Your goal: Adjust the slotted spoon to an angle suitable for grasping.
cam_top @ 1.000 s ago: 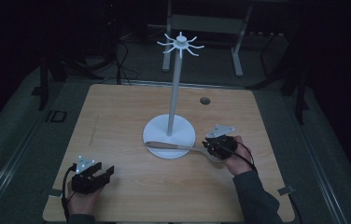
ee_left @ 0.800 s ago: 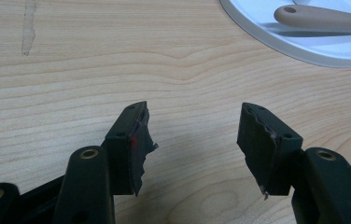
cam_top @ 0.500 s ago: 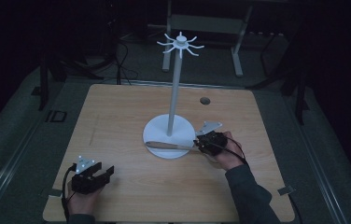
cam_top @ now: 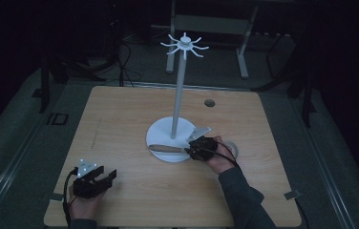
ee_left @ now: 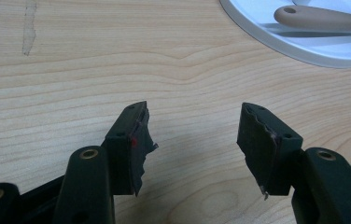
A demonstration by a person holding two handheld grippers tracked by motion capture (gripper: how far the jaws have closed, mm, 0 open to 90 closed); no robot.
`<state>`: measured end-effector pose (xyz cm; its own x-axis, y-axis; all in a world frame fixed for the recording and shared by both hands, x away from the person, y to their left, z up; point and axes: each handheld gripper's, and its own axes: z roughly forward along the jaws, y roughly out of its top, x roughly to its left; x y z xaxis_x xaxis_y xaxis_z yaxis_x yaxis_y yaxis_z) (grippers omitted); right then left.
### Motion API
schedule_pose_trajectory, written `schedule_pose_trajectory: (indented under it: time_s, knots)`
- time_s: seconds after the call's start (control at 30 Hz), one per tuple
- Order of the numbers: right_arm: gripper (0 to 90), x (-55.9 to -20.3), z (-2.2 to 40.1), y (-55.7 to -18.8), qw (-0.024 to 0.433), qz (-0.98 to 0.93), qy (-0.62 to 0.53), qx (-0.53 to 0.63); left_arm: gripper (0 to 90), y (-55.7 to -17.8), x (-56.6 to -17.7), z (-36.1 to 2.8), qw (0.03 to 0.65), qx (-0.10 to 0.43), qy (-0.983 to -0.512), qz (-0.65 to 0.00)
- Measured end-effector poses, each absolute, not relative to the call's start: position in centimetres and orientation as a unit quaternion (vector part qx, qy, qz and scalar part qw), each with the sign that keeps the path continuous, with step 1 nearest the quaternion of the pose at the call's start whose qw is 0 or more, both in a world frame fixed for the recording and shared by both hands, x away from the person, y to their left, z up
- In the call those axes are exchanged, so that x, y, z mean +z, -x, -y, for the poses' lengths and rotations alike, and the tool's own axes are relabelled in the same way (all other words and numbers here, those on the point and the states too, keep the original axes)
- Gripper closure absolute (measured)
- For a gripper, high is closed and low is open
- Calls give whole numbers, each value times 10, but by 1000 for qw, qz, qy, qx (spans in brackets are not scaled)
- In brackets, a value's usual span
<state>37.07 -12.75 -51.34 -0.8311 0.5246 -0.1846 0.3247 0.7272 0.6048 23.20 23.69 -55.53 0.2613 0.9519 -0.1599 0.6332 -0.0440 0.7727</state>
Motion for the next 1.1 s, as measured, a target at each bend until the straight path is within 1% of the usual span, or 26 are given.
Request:
schedule_pose_trajectory:
  time_s: [0.17, 0.2, 0.27, 0.37, 0.47, 0.63, 0.67, 0.7, 0.87, 1.1]
  knots:
    - [637, -523, 119, -376, 164, -918, -220, 287, 437, -232, -555, -237, 388, 205, -693, -572]
    - [632, -526, 118, -379, 157, -918, -219, 291, 437, -232, -555, -237, 388, 205, -693, -572]
    - [632, -526, 118, -379, 157, -918, -219, 291, 437, -232, -555, -237, 388, 205, -693, -572]
    - [628, -531, 114, -385, 137, -920, -213, 297, 437, -232, -555, -237, 388, 205, -693, -572]
    - [624, -533, 112, -387, 139, -922, -206, 296, 437, -232, -555, -237, 388, 205, -693, -572]
    - [621, -536, 110, -393, 127, -925, -199, 299, 437, -232, -555, -237, 389, 205, -693, -571]
    - [632, -538, 110, -393, 125, -925, -200, 297, 437, -232, -555, -237, 389, 205, -693, -571]
    - [666, -539, 110, -394, 122, -926, -200, 295, 437, -232, -555, -237, 389, 206, -693, -571]
    - [722, -538, 112, -393, 128, -928, -198, 290, 437, -231, -555, -238, 389, 206, -692, -572]
    - [744, -537, 119, -385, 138, -930, -191, 282, 437, -231, -555, -238, 390, 207, -691, -572]
